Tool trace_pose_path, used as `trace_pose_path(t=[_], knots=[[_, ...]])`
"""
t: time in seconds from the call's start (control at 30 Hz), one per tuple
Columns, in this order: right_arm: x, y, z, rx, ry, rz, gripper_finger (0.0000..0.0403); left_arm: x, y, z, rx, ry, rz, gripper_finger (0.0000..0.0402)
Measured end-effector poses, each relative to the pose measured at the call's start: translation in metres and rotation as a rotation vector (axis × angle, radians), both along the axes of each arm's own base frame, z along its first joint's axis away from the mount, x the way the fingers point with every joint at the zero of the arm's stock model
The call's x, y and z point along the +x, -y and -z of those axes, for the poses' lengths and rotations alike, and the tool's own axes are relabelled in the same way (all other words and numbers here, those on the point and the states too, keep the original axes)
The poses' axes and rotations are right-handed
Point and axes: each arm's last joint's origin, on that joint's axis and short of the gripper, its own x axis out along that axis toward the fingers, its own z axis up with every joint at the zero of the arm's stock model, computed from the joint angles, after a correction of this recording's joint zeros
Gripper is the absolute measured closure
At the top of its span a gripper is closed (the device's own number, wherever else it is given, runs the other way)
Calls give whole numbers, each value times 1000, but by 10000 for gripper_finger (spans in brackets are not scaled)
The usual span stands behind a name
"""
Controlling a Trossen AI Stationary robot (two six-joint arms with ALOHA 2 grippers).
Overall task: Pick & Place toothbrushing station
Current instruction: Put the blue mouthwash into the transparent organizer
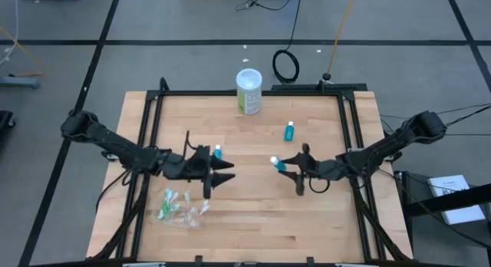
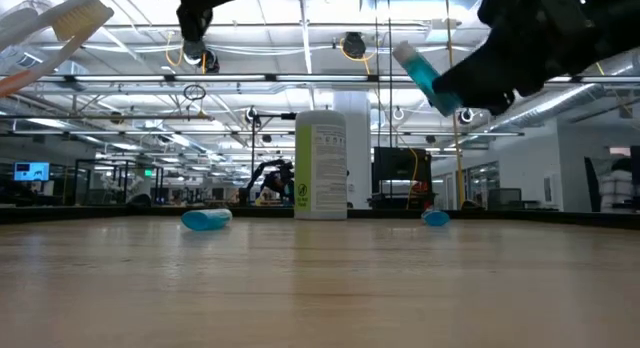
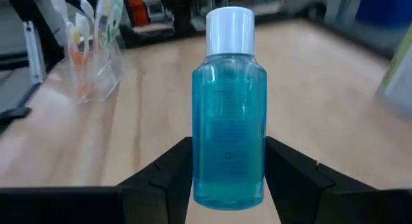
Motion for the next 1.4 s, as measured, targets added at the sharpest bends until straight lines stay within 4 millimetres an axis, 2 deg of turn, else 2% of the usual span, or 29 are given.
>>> trace_pose_path(t=[0.2, 0.37, 0.57, 0.7, 0.83, 1.03, 1.4], knots=[[9, 0, 1, -105, 45, -12, 239, 16, -14, 8, -87, 16, -21, 190], [15, -1, 14, -107, 5, -4, 239, 46, -14, 22, -61, 6, 48, 190], [22, -5, 20, -93, 37, -14, 239, 81, -25, 24, -111, -68, 79, 190], [26, -8, 24, -80, 50, -47, 239, 97, -28, 29, -98, -134, 98, 190], [27, -9, 25, -70, 59, -68, 239, 103, -33, 32, -61, -145, 79, 190], [27, -10, 24, -67, 67, -71, 238, 102, -37, 36, -10, -191, 15, 190], [28, -10, 22, -53, 89, -90, 238, 111, -31, 46, 81, -145, 40, 190]])
